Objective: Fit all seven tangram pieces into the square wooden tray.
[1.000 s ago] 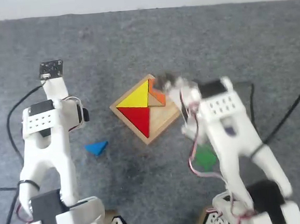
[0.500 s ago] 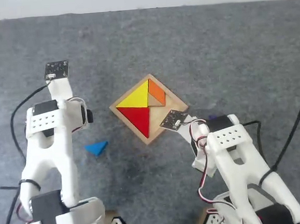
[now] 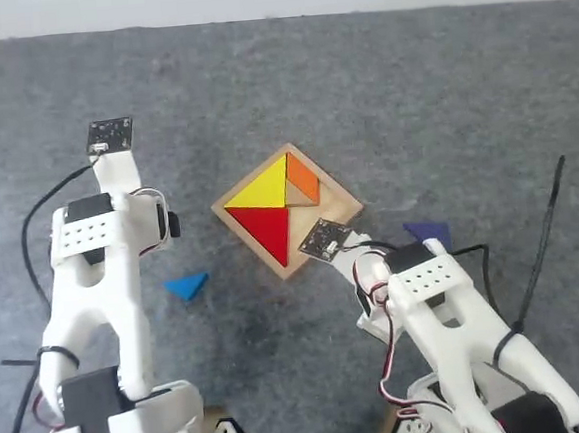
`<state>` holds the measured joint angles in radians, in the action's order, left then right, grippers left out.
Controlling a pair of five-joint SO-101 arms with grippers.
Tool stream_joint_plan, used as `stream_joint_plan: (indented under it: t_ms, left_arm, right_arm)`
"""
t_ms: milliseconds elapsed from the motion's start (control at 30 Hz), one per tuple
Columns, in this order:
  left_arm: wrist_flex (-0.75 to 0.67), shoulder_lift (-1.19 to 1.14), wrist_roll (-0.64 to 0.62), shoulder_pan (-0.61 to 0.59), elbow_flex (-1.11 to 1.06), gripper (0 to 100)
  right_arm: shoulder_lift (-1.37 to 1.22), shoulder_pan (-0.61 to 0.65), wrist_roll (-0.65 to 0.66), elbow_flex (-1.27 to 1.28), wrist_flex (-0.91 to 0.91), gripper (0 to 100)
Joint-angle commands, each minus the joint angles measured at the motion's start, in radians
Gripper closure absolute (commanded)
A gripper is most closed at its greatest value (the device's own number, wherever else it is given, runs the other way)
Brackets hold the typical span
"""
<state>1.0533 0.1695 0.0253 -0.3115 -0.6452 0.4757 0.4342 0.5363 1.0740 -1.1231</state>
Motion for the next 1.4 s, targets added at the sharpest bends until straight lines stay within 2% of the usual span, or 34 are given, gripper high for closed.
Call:
stream_joint_plan:
  t_ms: [0, 200, 367, 433, 567, 767, 1000, 1100, 1200, 1367]
  left_arm:
    - [0.005, 0.055, -0.006, 0.006, 0.005, 82]
    - [0.005, 0.057, -0.006, 0.006, 0.005, 82]
    - [0.006, 0.057, -0.006, 0.006, 0.005, 82]
    - [0.006, 0.055, -0.006, 0.006, 0.005, 82]
    - [0.006, 0.055, -0.006, 0.006, 0.005, 82]
    - [0.005, 0.052, -0.006, 0.006, 0.005, 82]
    - [0.005, 0.052, -0.006, 0.006, 0.005, 82]
    - [0.005, 0.052, -0.006, 0.006, 0.005, 82]
    - [0.005, 0.051, -0.006, 0.006, 0.005, 82]
    - [0.005, 0.051, -0.006, 0.006, 0.005, 82]
  right_arm:
    - [0.027, 0.010, -0.018, 0.002, 0.024, 73.9]
    - [0.013, 0.008, -0.011, 0.032, 0.038, 74.0]
    - [-0.125, 0.004, -0.015, 0.023, 0.104, 74.0]
    - [-0.156, 0.004, -0.018, -0.002, 0.104, 77.7]
    - [-0.156, 0.007, -0.018, -0.014, 0.113, 96.4]
    - [-0.156, 0.002, -0.017, -0.072, 0.073, 96.9]
    - [-0.170, -0.030, -0.009, -0.388, -0.082, 96.8]
    - [-0.208, -0.031, 0.037, -0.569, -0.133, 96.8]
    - [-0.323, -0.021, 0.078, -0.766, -0.154, 96.8]
    - [-0.631, 0.039, 0.230, -1.036, -0.159, 96.8]
